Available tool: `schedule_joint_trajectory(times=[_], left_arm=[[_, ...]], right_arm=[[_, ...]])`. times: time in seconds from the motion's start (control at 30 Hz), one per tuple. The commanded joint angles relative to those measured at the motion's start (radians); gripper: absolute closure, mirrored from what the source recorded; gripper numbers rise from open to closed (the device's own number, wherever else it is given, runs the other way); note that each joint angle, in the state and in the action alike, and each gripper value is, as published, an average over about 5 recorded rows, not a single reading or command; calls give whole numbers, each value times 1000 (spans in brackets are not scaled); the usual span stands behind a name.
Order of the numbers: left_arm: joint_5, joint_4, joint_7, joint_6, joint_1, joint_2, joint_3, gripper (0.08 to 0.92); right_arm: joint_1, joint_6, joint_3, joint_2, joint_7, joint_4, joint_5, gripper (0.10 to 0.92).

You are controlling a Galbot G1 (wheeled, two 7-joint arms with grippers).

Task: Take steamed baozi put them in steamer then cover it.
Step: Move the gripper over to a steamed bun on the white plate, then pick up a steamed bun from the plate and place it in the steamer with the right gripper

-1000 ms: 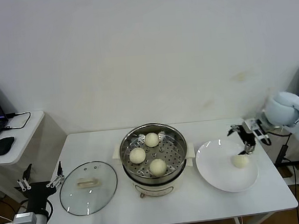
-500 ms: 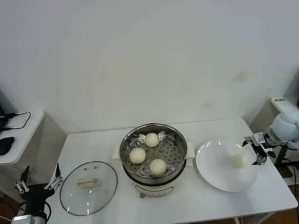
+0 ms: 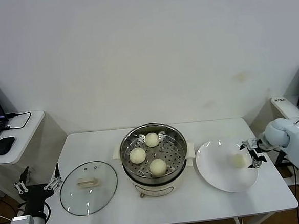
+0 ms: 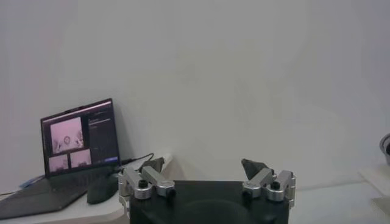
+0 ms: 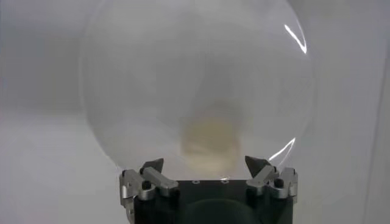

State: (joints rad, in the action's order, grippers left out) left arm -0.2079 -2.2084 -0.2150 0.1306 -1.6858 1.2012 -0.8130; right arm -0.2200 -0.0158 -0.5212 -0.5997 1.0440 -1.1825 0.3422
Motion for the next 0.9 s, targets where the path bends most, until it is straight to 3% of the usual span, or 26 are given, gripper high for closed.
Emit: schedule_joint_trajectory(times=[0.03,0.27,0.9], left_arm=[[1,3,1,-1,1,1,3,177],[2,5,1,-1,1,2,4,177],[2,-2,0,-2,0,3,3,177]], right_arm=[[-17,6,20,-46,-13,63,47,203],[-22,3,16,-65,-17,81,51,215],[15,-26,-12,-59,4,59,21,432]])
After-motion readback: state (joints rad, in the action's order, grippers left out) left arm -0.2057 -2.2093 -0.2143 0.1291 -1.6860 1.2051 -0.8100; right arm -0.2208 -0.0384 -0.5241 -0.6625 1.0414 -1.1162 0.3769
